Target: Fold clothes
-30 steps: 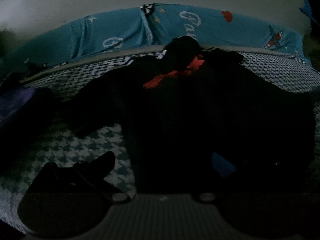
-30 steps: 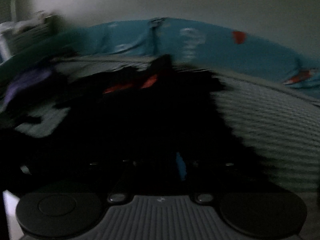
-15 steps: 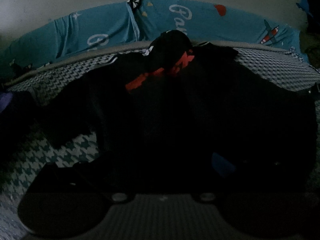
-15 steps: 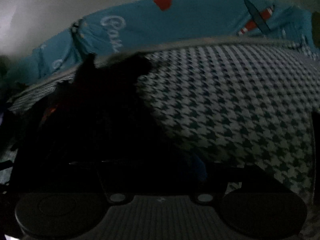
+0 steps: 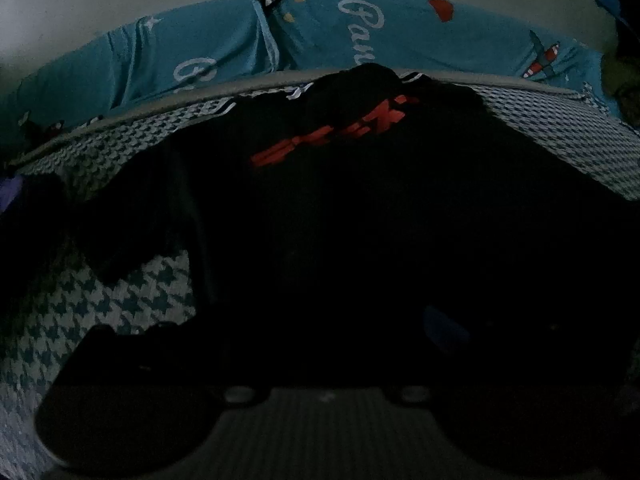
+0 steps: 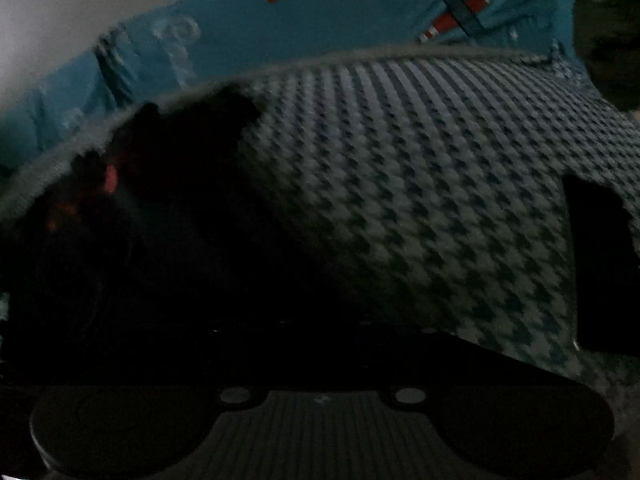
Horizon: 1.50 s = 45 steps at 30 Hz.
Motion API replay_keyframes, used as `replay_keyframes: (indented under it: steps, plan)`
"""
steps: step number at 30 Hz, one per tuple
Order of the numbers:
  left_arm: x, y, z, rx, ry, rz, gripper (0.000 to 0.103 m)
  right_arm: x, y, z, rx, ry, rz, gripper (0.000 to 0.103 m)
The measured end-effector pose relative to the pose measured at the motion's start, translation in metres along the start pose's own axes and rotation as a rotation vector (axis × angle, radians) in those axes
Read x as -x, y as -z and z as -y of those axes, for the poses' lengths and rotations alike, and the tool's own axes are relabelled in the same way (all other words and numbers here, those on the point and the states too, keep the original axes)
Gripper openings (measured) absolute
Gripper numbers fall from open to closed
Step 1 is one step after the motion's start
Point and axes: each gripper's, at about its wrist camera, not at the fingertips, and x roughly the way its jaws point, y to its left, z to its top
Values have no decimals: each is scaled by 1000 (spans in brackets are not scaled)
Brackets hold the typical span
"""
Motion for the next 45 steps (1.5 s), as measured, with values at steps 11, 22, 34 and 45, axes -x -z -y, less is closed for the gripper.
replay_keyframes:
  steps: [11, 22, 34, 45]
  plan:
    - [-1, -17, -15, 41, -22, 1, 103, 17, -18, 1, -90, -72, 160, 23]
    - [-26, -44, -29, 28, -8, -32, 103, -25, -56, -38, -89, -162, 134, 24]
    - [-55, -83, -46, 31, -3, -49, 103, -73, -107, -69, -165, -255, 179, 38]
    - [-78, -109, -63, 73, 14, -48, 103, -119, -157, -81, -252, -264, 226, 50]
